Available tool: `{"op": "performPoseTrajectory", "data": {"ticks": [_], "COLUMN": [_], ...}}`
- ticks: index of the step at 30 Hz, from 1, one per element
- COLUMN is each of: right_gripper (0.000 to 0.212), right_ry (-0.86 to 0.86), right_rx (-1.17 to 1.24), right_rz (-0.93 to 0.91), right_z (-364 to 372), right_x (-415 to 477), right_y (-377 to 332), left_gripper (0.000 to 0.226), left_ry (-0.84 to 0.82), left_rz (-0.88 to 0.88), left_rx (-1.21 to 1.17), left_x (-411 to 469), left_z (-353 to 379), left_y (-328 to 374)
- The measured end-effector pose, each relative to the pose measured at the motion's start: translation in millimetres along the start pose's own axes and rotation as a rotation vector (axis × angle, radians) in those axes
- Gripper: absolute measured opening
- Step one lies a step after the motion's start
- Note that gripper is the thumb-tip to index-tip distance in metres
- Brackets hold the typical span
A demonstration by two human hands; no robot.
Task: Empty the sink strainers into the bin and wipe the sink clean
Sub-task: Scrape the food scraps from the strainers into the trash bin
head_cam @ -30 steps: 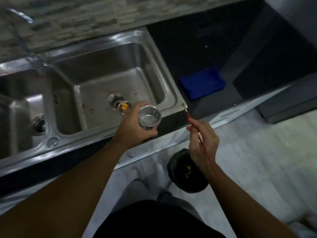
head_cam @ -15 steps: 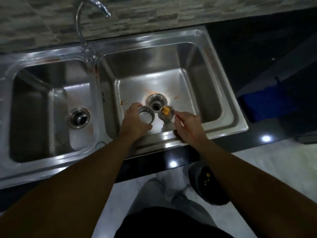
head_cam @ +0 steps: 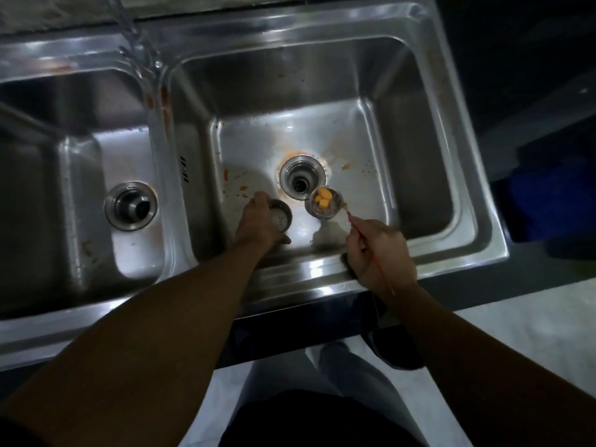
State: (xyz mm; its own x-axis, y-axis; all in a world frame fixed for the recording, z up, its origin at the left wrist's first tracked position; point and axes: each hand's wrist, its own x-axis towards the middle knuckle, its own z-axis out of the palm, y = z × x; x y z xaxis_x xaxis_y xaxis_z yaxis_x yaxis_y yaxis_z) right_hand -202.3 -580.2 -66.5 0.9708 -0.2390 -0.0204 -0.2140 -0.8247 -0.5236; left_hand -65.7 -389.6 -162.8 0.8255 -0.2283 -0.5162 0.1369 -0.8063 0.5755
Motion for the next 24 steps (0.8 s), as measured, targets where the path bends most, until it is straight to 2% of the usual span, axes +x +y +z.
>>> {"op": "performPoseTrajectory", "data": {"ticks": [11,15,18,21,24], "right_gripper": [0.023,0.026,0.025,0.022,0.021], "right_ry": [0.044,0.024,0.008,0.012,-0.012], "right_rx": [0.142,-0.064,-0.182,-0.172,-0.108], "right_rz": [-0.022,0.007,0.089,0.146,0.126], "right_z": [-8.1,-12.9,-16.4,-19.9,-20.8], "right_x": [1.9,1.7,3.9,5.7,8.4], "right_y": [1.1,4.7,9.0,12.7,11.1], "left_gripper": [0.102,0.102,0.112,0.126,0.119], "left_ry": [-0.026,-0.036,-0.046,-0.014,0.019], "left_rz": [-0.101,-0.101,-0.093,-0.008,0.173], "left_rx": [0.026,0.012,0.033,0.156,0.189], "left_x": [11.1,12.5,12.2,13.2,20.4], "left_z": [7.9,7.1,8.1,9.6,13.1], "left_y": [0.5,1.4,3.2,9.5,22.9]}}
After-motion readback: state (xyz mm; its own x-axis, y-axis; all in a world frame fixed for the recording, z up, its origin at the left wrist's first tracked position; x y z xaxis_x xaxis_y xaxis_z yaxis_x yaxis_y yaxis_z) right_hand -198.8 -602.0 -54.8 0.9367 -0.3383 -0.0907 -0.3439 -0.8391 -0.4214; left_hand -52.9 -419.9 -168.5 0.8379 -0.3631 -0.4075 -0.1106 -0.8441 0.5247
